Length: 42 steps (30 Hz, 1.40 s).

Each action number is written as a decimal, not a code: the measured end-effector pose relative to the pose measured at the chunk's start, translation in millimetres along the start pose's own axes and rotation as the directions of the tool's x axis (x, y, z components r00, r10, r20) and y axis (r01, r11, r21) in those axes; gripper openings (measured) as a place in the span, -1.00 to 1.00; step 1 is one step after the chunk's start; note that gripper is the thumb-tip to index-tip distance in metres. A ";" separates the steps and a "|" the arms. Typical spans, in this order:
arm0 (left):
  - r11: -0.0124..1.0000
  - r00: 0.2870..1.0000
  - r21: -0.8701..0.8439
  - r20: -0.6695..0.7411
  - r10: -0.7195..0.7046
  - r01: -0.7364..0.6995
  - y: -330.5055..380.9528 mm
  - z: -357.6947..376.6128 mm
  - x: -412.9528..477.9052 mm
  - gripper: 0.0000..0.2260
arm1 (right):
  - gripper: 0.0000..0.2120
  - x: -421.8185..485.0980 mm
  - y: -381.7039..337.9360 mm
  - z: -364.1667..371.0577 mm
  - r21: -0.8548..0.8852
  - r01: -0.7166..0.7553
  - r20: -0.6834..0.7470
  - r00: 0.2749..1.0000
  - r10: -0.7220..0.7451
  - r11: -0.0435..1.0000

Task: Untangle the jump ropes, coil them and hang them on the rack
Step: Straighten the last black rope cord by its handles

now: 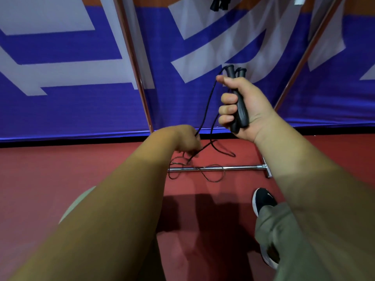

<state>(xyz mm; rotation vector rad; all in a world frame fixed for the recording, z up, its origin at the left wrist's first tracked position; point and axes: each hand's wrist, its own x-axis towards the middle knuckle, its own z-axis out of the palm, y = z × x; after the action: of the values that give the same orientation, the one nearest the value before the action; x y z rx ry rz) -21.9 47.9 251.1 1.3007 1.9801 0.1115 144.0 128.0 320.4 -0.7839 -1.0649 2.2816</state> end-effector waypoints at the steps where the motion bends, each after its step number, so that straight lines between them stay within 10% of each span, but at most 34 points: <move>1: 0.999 0.999 0.015 0.025 -0.032 0.032 -2.3 1.3 -0.2 -0.88 | -0.88 1.4 0.7 -0.5 0.005 0.027 -0.029 0.999 -0.027 1.000; 7: 0.991 1.000 -0.134 0.012 0.004 -0.002 5.8 -8.9 -9.8 -0.83 | -0.81 6.2 5.3 -4.5 0.023 0.092 -0.140 0.986 -0.088 0.995; 15: 0.966 0.989 -0.254 -0.146 0.010 -0.047 14.1 -6.8 -6.1 -0.14 | -0.83 -4.0 4.1 -0.2 -0.029 -0.102 0.155 0.982 0.105 0.994; 21: 0.517 0.866 -0.703 -0.460 0.194 -0.489 17.5 -14.0 11.6 -0.84 | -0.86 -2.1 5.9 -0.2 -0.138 -0.197 0.224 0.948 0.224 0.971; 24: 0.425 0.829 -0.716 -0.520 0.205 -0.554 20.8 -25.6 2.7 -0.74 | -0.86 -3.1 4.6 -3.8 -0.220 -0.228 0.247 0.928 0.280 0.949; 34: 0.519 0.811 -0.632 -0.520 0.267 -0.576 25.8 -39.2 -22.3 -0.68 | -0.65 -5.5 8.9 -4.4 -0.500 -0.261 0.105 0.928 0.358 0.826; 42: 0.748 0.794 -0.516 -0.607 0.025 -0.418 30.2 -37.4 -15.7 -0.83 | -0.83 -1.7 13.6 0.1 -0.838 -0.059 -0.080 0.997 -0.016 0.542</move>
<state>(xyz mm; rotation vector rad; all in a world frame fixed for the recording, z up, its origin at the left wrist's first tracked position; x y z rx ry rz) -19.4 61.3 299.8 1.1051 1.9400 1.3296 142.5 119.2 310.1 -1.2200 -2.1767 1.6077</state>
